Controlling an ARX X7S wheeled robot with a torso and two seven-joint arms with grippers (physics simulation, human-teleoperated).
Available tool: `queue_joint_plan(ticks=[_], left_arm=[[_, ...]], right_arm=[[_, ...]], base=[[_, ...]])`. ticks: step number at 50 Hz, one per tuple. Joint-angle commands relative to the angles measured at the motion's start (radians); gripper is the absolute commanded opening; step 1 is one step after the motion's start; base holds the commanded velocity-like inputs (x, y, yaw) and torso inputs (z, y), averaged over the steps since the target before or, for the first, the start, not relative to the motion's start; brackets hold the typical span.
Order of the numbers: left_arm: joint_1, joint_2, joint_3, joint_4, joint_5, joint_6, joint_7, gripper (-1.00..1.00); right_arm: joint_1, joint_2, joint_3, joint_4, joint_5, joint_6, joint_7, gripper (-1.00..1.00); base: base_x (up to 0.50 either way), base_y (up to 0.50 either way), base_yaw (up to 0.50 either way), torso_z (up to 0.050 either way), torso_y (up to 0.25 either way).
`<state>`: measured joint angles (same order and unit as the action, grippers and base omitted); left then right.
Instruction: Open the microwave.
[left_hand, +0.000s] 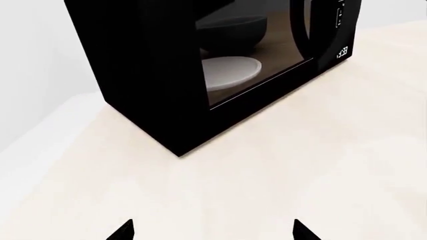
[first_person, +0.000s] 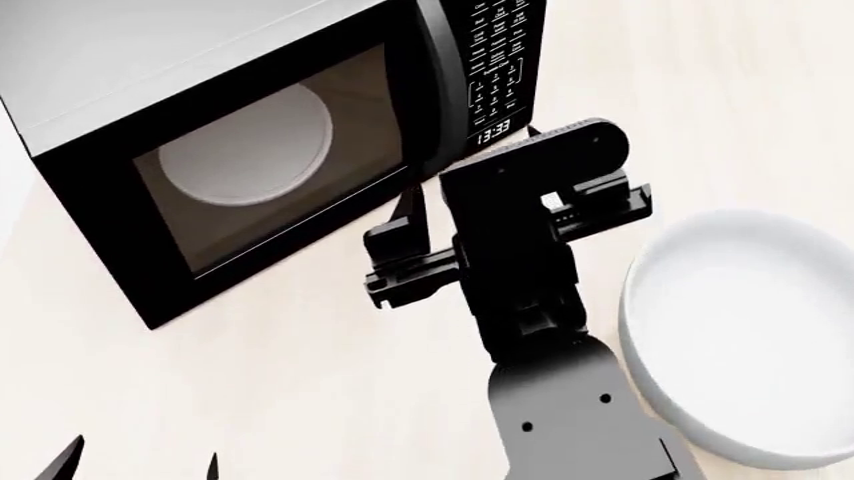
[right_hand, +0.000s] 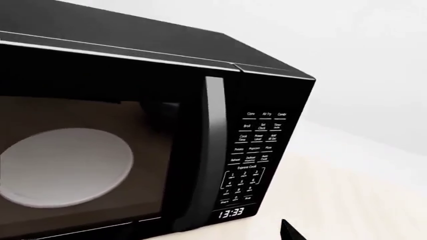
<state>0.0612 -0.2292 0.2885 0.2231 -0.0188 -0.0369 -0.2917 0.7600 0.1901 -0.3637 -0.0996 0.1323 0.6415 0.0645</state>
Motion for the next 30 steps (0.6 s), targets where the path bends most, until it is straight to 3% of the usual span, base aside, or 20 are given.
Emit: queue_joint_plan(ticks=[1,30], left_arm=[[-0.003,-0.006,0.008,-0.001,0.002,0.002,-0.006,1.0],[-0.005,-0.017,0.016,0.0,-0.013,0.007,-0.018,1.0]], right_arm=[[0.054,-0.004,-0.017,0.076,-0.01,-0.007,-0.002,1.0],[0.18,-0.073,-0.039,0.343,-0.009,-0.117,0.007,1.0]], base=[[0.0,0.0,0.0,0.0,0.0],[0.0,0.0,0.0,0.0,0.0]])
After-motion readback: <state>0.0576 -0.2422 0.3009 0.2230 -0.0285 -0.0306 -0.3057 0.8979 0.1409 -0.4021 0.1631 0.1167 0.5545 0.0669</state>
